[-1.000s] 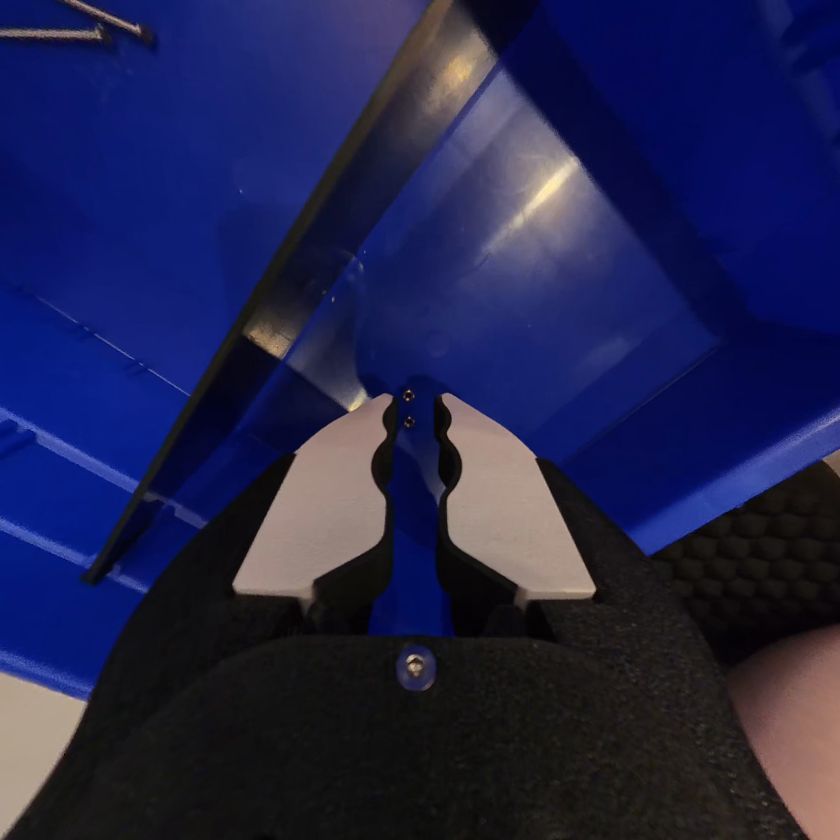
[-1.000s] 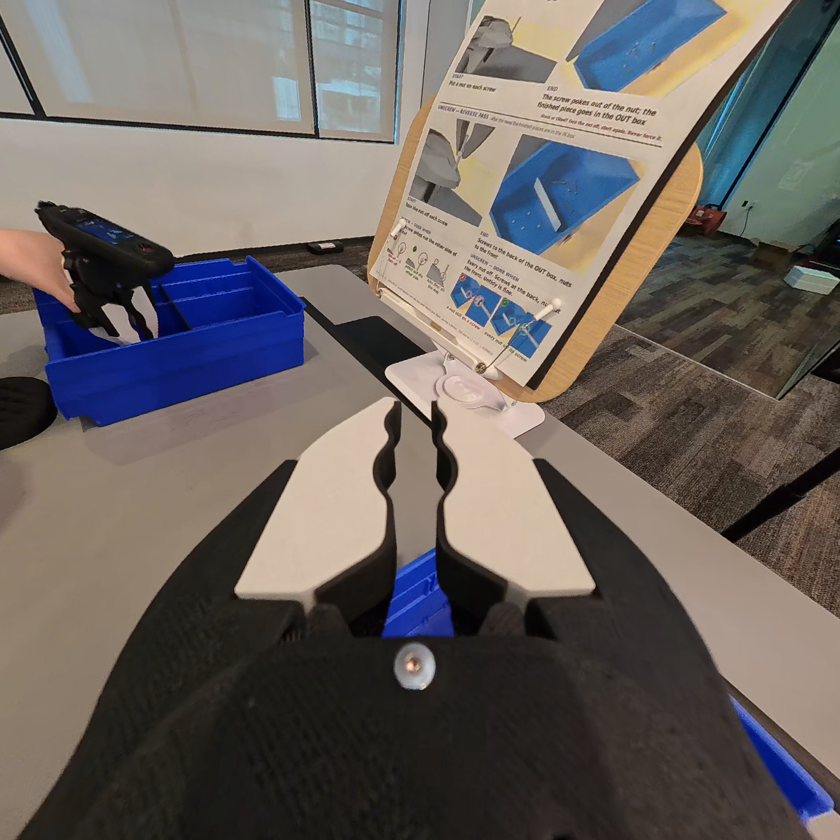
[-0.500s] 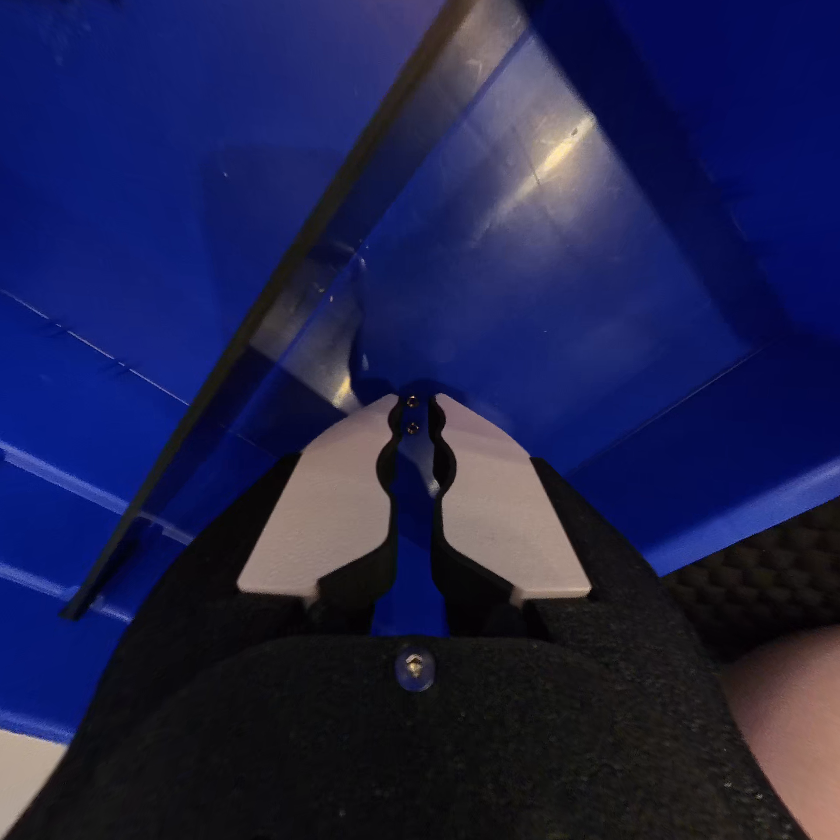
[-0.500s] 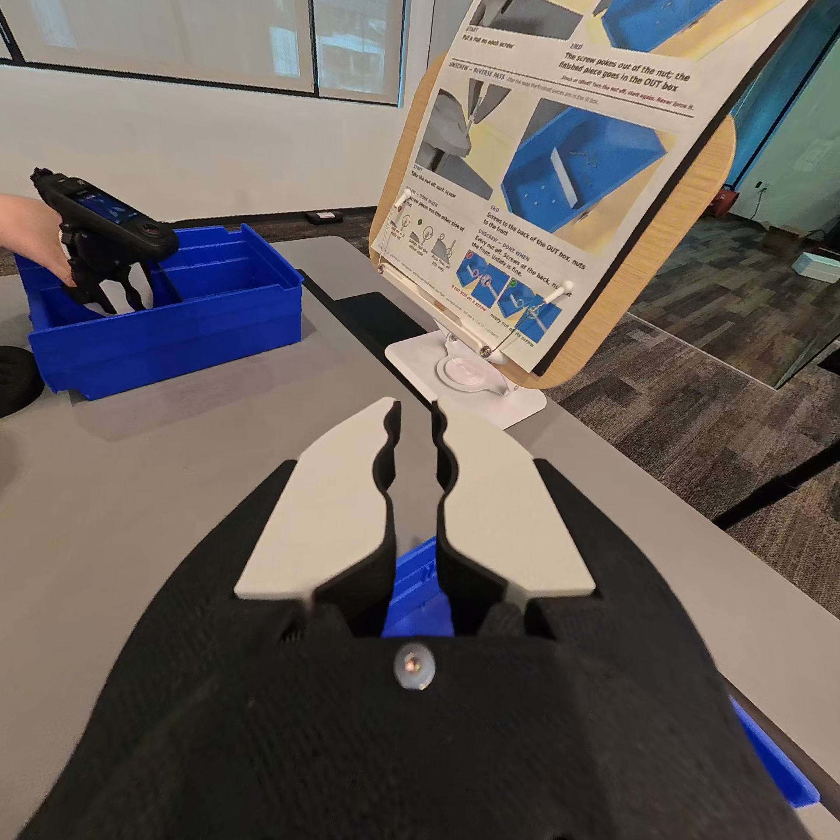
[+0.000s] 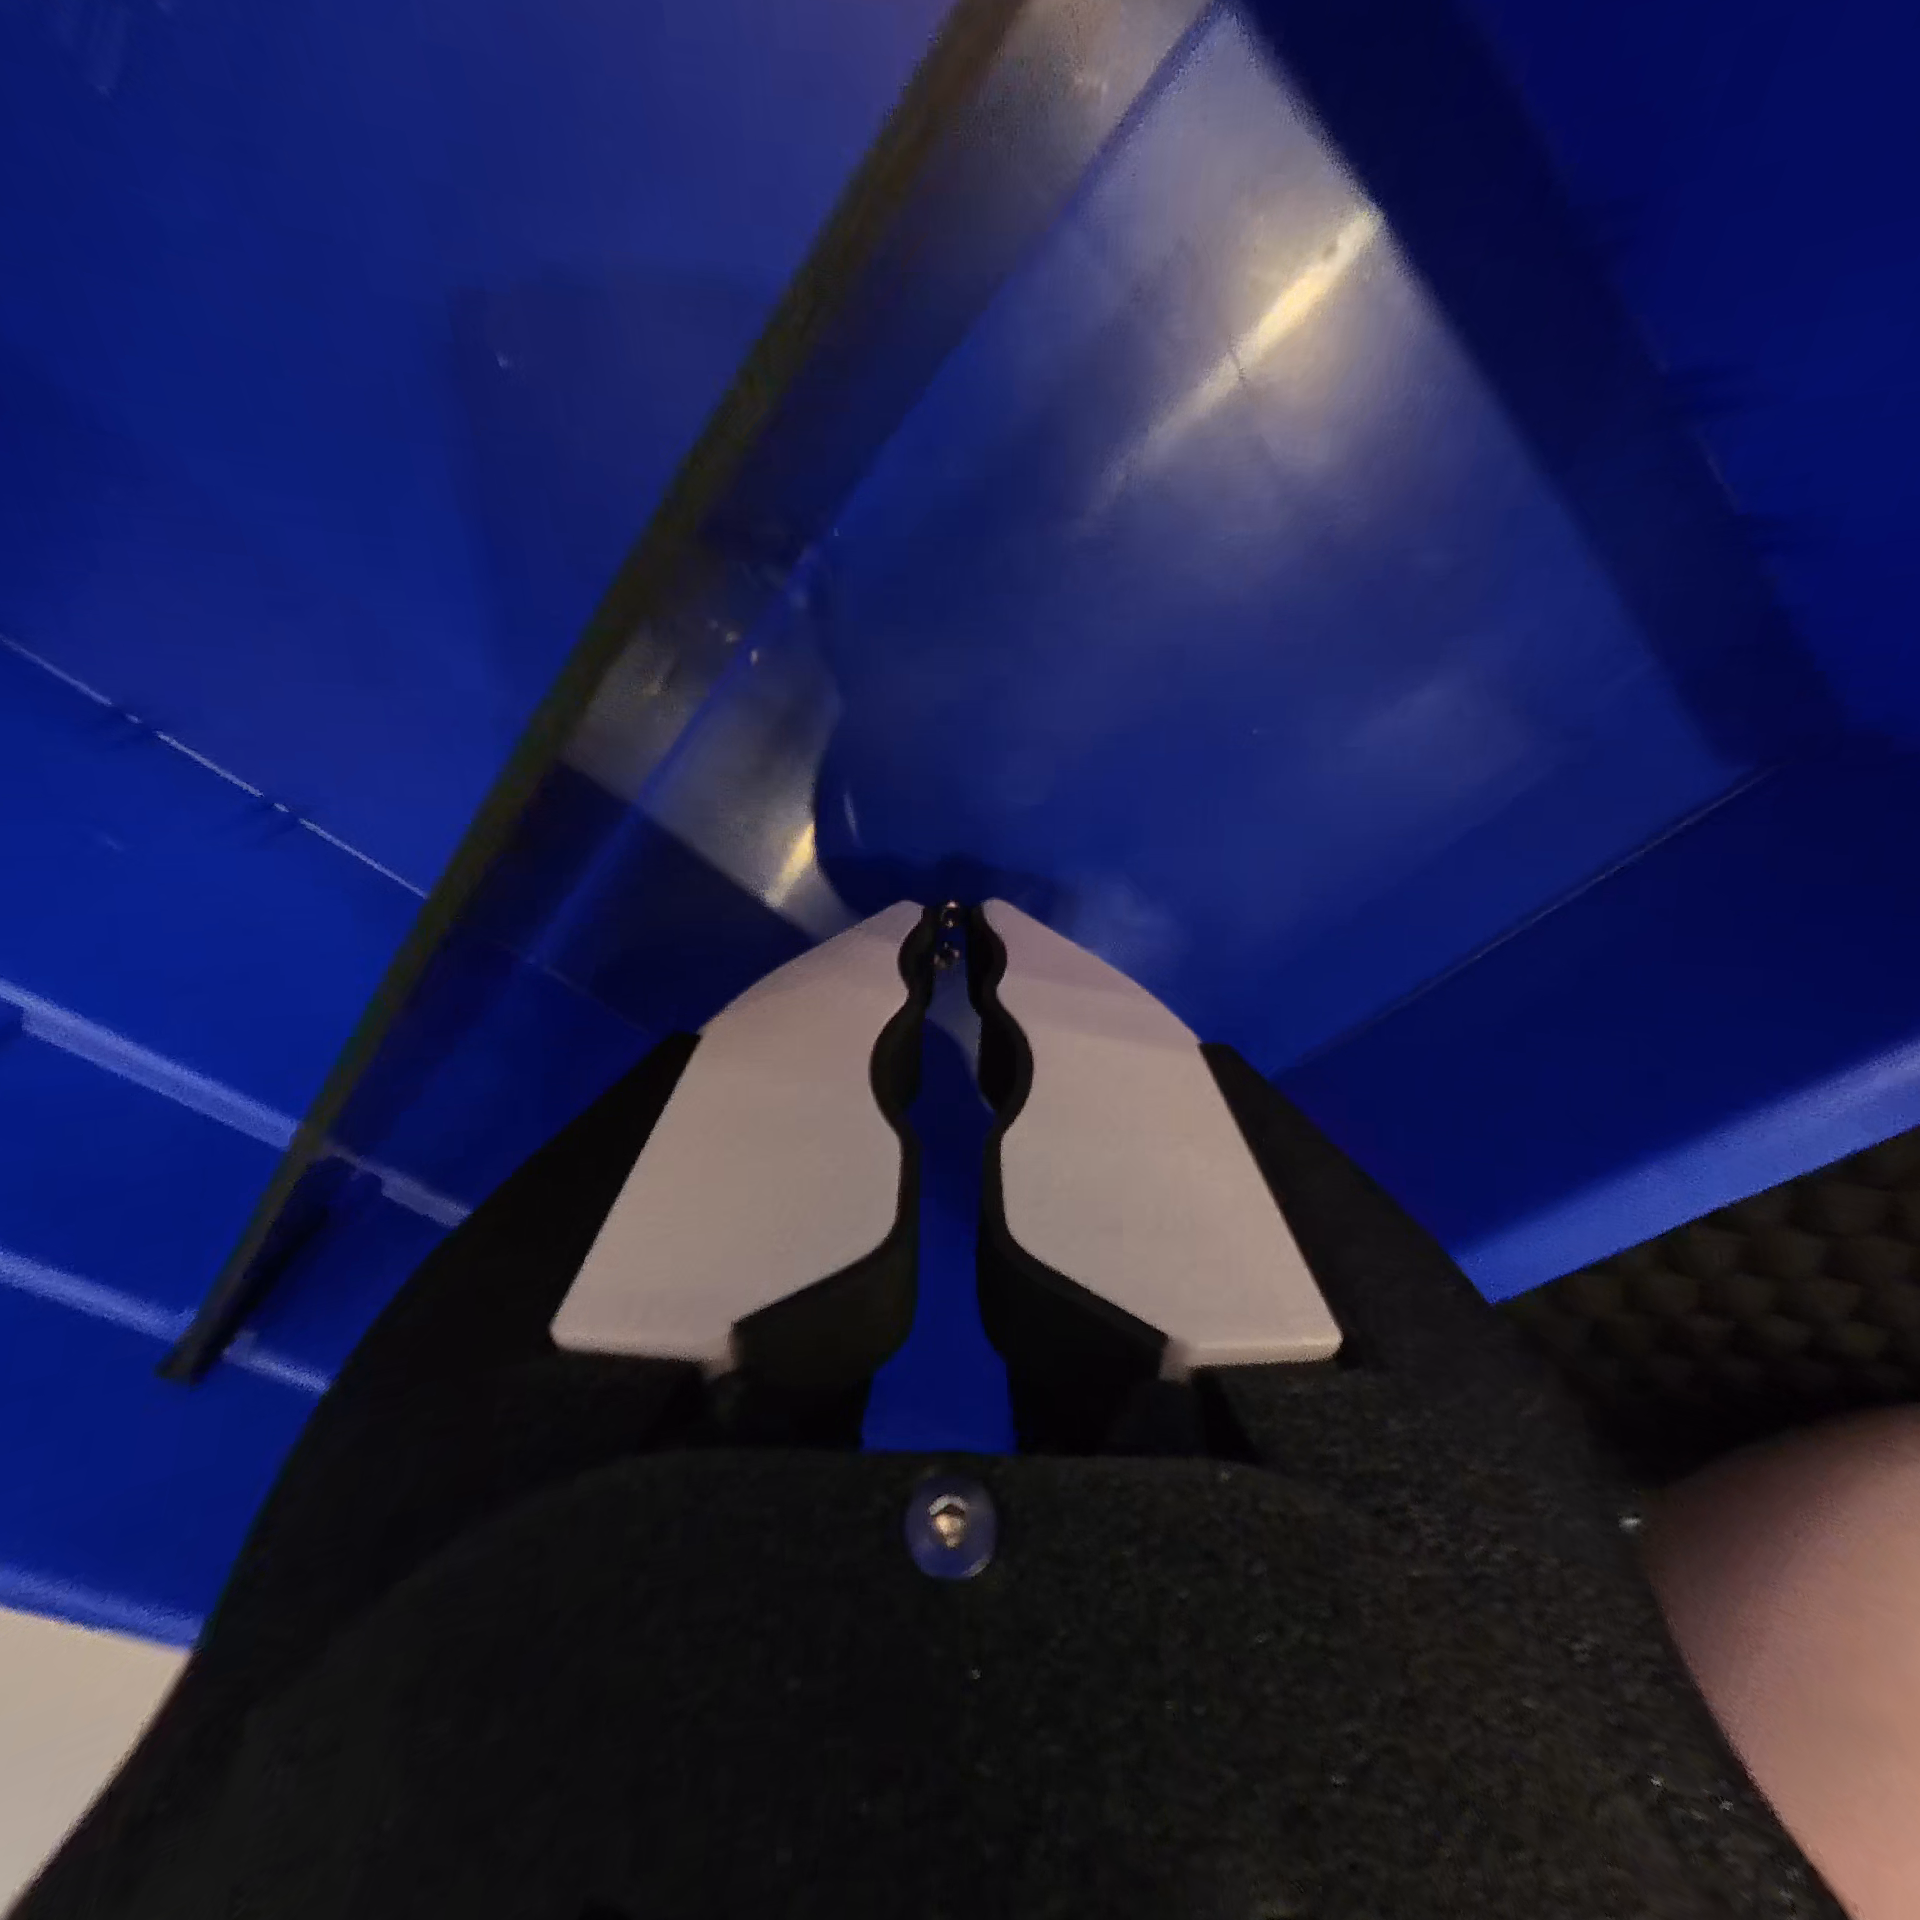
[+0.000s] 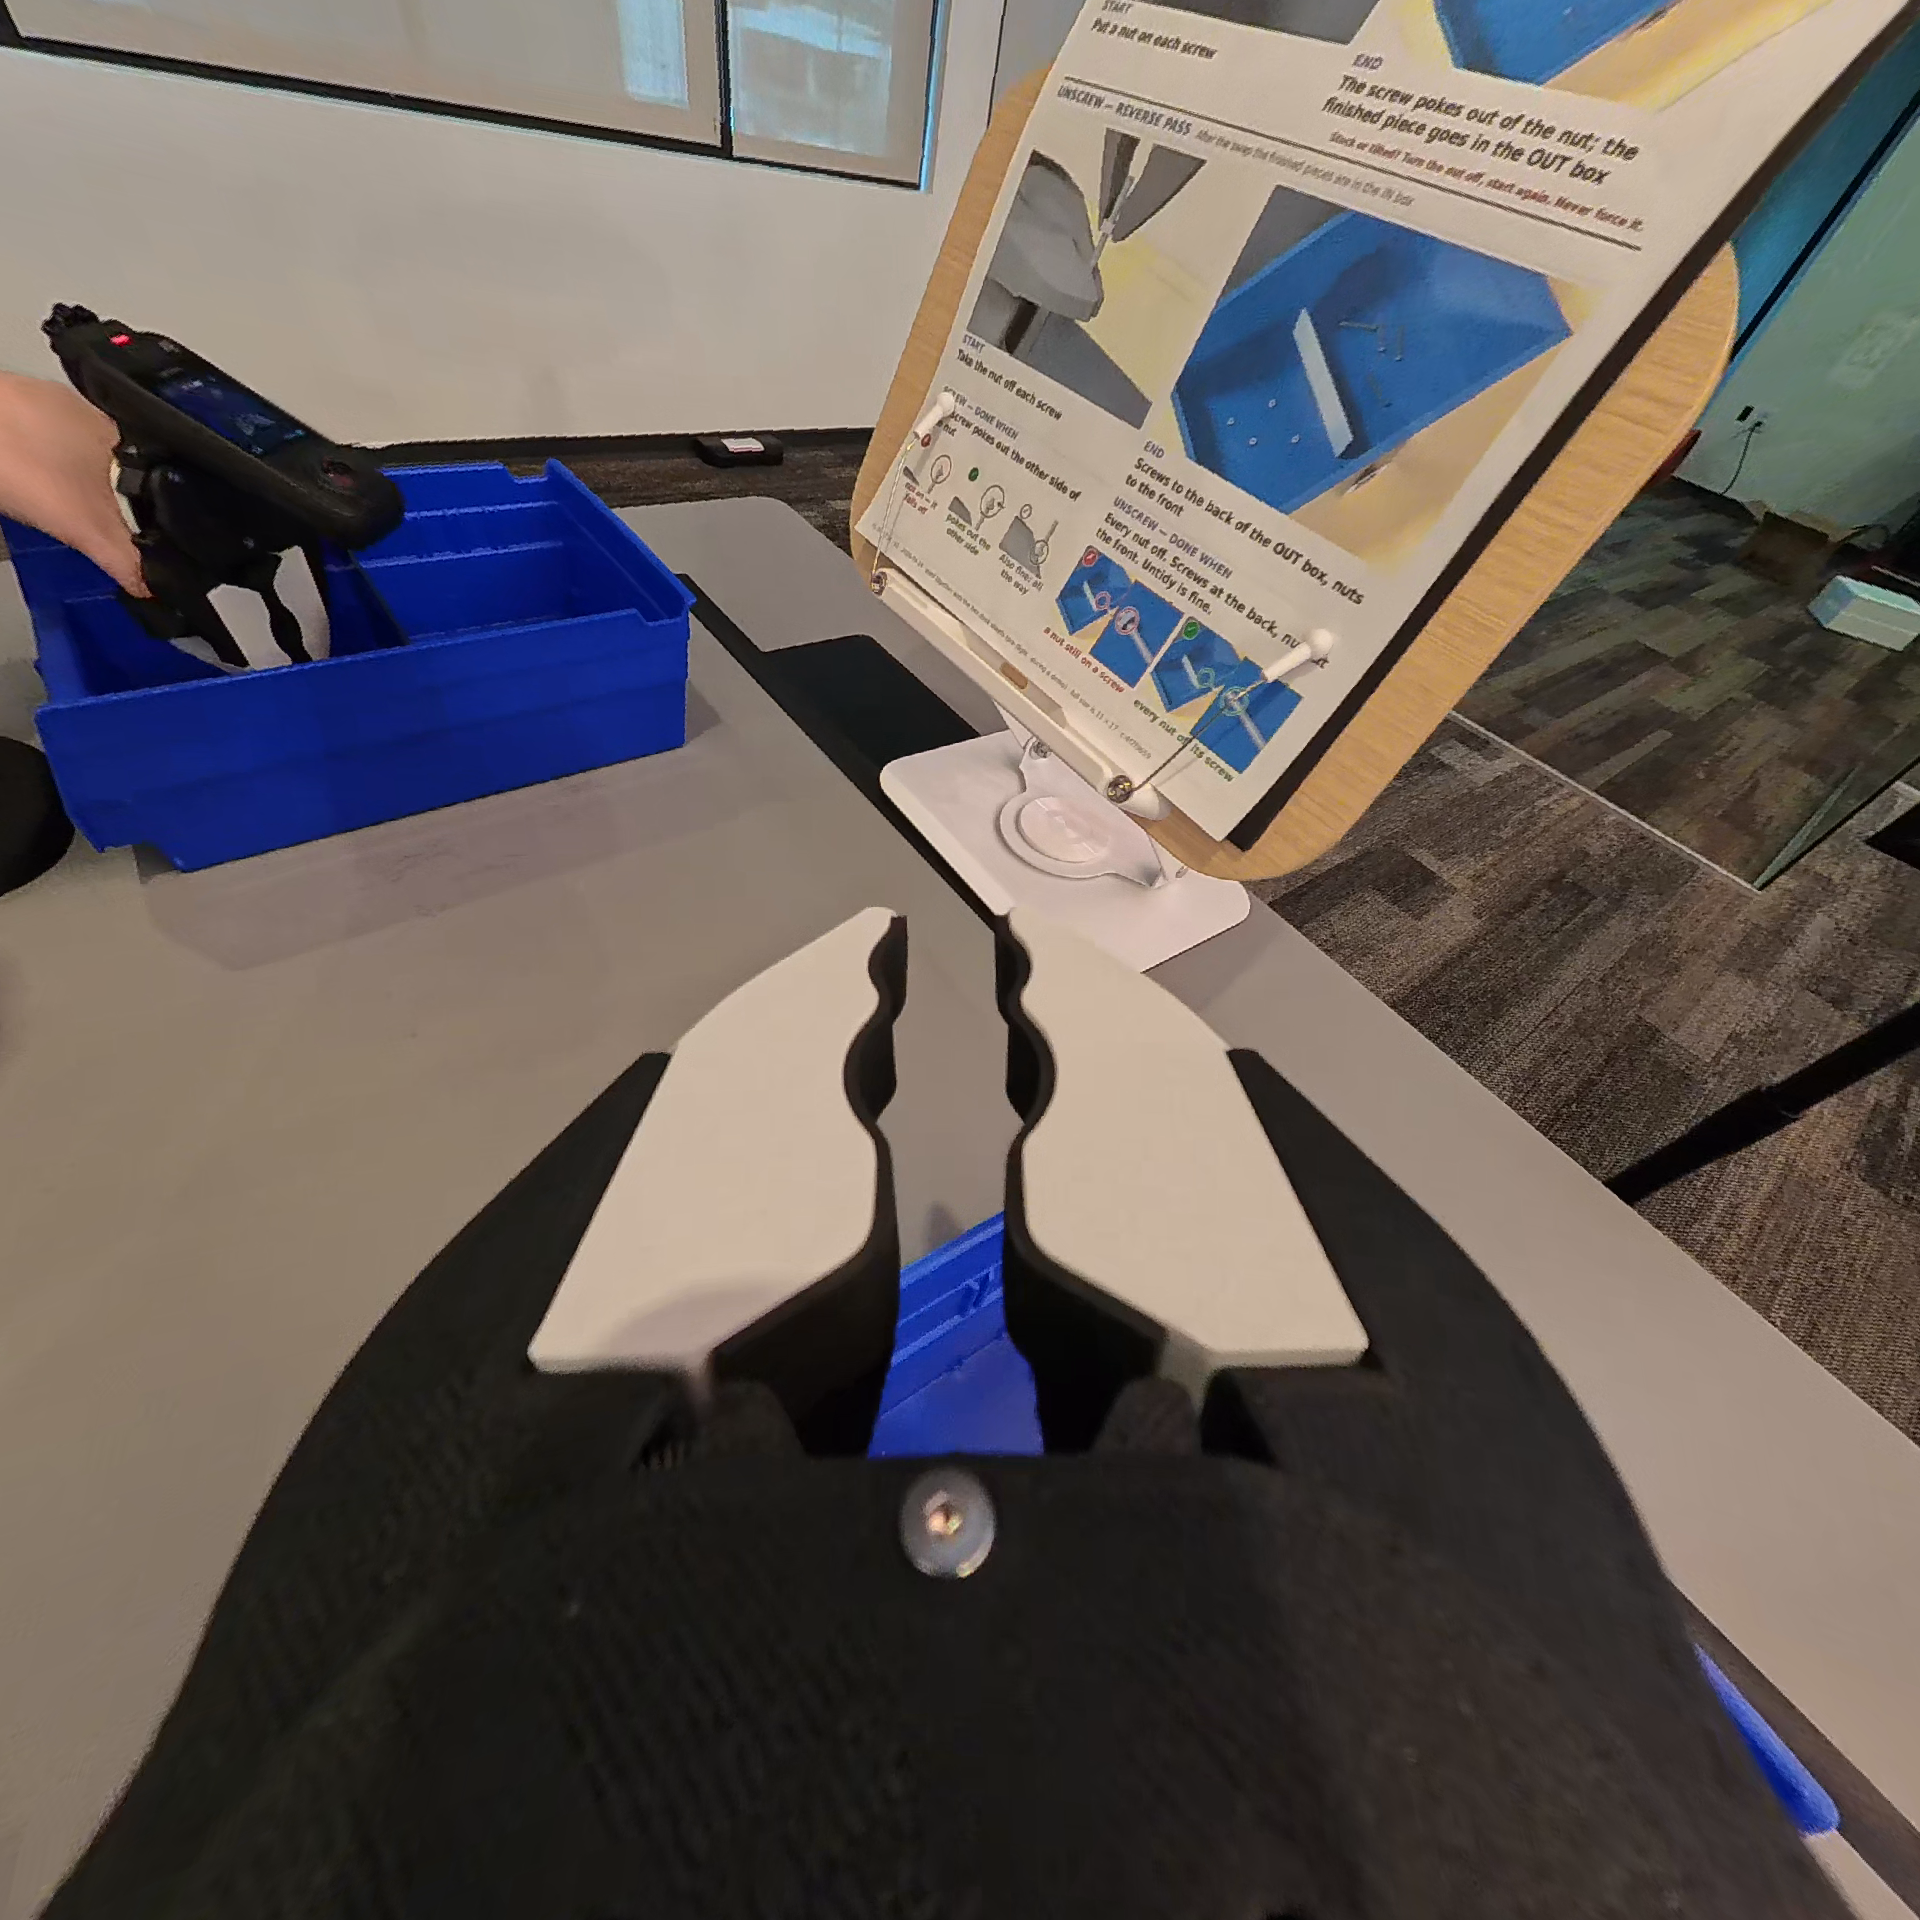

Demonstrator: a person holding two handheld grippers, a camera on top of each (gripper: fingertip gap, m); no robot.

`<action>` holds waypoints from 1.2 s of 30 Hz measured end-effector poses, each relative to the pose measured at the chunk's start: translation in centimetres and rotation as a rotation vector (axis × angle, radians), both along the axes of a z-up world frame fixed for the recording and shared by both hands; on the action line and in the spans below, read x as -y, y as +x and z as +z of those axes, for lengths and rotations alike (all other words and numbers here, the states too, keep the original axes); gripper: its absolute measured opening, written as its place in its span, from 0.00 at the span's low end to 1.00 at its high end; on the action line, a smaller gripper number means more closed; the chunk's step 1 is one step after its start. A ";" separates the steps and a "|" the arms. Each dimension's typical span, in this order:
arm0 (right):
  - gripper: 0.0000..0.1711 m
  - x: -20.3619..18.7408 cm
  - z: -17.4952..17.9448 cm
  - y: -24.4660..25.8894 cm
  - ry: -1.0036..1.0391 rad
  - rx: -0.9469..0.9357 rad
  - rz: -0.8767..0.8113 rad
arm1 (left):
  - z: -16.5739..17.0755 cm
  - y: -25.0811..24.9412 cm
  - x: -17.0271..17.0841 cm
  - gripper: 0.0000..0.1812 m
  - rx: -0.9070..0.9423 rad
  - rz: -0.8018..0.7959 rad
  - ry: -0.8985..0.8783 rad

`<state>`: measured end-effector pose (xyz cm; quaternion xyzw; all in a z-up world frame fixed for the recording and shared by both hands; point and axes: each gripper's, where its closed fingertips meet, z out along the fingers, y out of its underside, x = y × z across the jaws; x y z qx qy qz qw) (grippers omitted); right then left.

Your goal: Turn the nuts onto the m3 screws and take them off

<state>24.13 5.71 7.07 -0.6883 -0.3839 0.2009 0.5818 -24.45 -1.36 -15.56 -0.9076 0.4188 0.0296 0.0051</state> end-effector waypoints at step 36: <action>0.13 1.3 2.8 3.7 0.053 -0.027 -0.062 | 1.5 35.9 -1.8 0.03 0.146 -0.762 0.158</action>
